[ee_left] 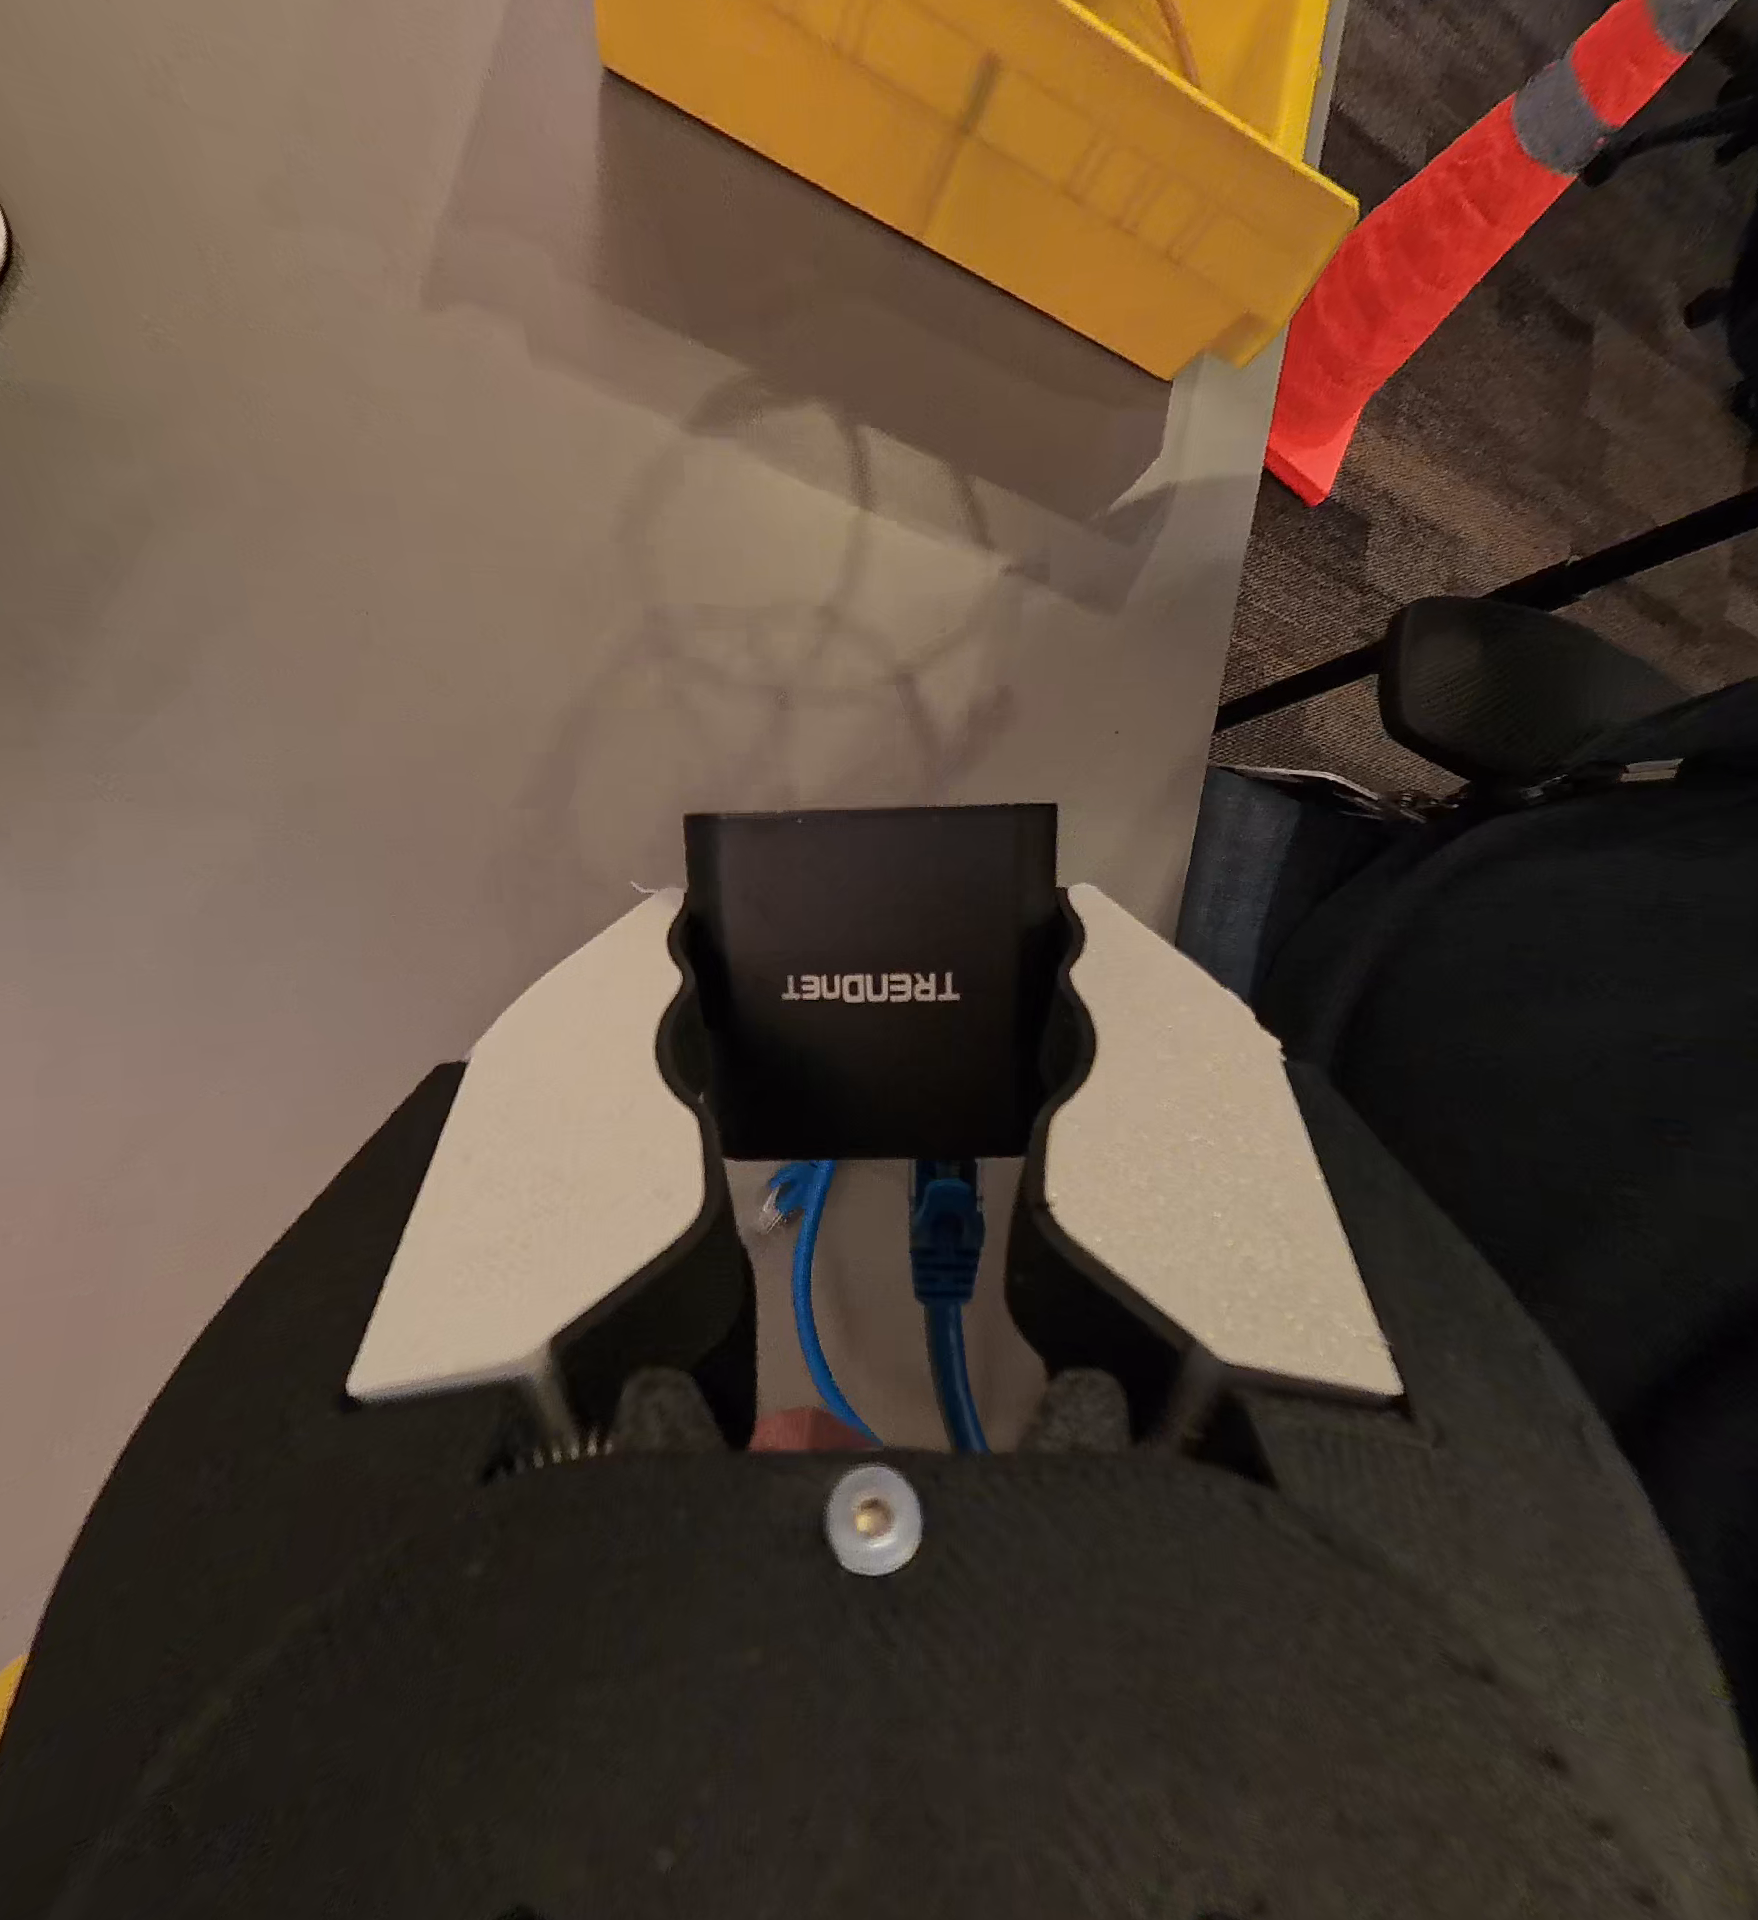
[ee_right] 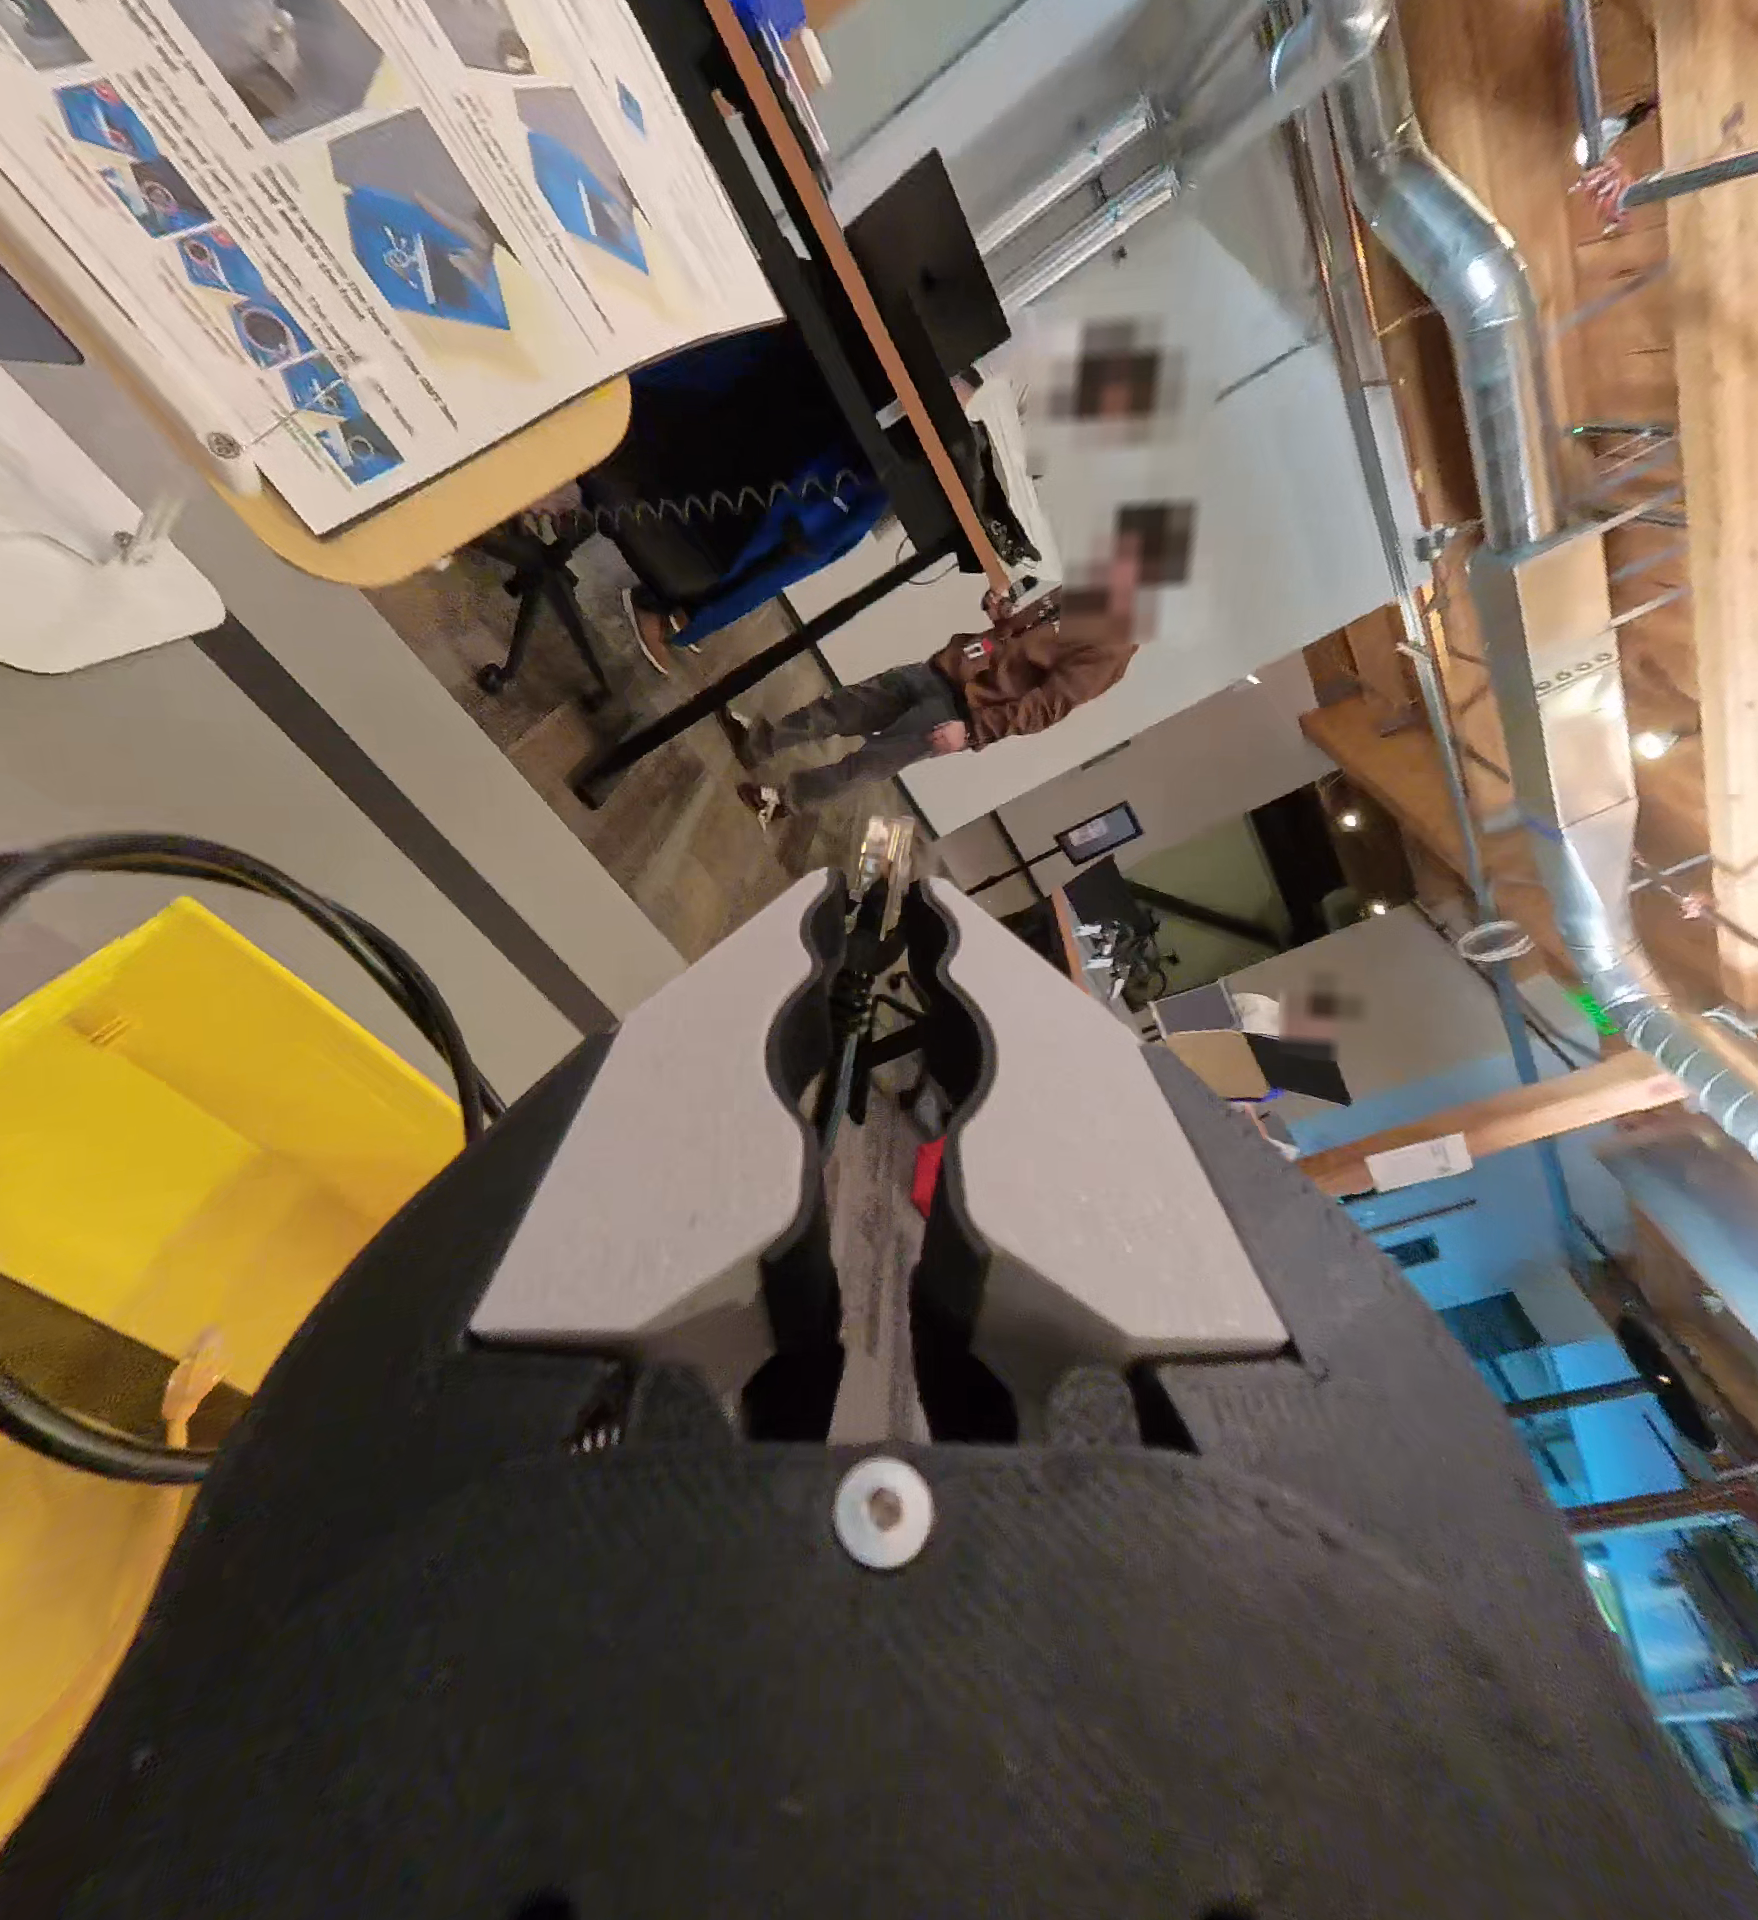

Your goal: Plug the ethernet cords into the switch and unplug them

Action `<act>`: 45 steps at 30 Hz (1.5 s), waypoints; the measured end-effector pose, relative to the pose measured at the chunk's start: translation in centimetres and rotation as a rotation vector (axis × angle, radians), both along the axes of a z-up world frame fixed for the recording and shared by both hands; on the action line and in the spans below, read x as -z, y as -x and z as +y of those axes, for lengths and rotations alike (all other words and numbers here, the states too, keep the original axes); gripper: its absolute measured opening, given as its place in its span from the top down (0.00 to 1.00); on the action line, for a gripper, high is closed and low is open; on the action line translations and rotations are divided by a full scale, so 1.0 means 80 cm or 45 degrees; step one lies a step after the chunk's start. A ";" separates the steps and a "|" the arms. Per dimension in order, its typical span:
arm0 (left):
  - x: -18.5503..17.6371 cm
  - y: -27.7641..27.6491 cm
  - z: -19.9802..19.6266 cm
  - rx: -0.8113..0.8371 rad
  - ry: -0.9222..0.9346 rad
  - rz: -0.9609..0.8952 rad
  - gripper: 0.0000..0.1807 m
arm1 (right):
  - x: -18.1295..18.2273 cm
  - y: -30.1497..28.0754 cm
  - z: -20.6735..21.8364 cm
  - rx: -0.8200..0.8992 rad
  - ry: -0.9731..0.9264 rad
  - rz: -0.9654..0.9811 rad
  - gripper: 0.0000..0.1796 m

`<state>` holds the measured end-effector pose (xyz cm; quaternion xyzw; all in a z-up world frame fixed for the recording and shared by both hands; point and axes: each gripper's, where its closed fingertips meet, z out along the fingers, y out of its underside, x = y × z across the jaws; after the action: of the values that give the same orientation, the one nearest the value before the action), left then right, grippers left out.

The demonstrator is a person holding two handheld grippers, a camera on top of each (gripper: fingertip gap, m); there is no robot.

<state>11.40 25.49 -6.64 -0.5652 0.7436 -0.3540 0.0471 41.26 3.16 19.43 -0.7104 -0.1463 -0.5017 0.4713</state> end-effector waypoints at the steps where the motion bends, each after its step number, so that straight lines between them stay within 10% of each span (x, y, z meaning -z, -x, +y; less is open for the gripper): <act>1: 0.002 -0.001 -0.001 0.001 0.004 0.002 0.66 | 0.008 -0.005 -0.005 0.004 0.016 0.003 0.95; 14: 0.014 -0.007 -0.010 0.013 -0.016 0.022 0.66 | 0.329 -0.033 -0.020 0.126 0.521 0.306 0.92; 25: 0.011 -0.011 -0.014 0.021 -0.035 0.003 0.66 | 0.474 0.021 -0.102 0.115 1.103 0.971 0.95; 35: 0.010 -0.011 -0.011 -0.002 -0.040 -0.015 0.66 | 0.348 0.049 -0.082 -0.059 0.726 0.966 0.82; 45: -0.039 -0.062 0.003 -0.230 -0.021 -0.299 0.66 | 0.302 0.321 0.130 -0.740 0.470 0.905 0.68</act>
<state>16.32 25.76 -3.55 -0.5841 0.6821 -0.4057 0.1700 15.54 13.55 -4.73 -0.8390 -0.2549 -0.0422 0.4788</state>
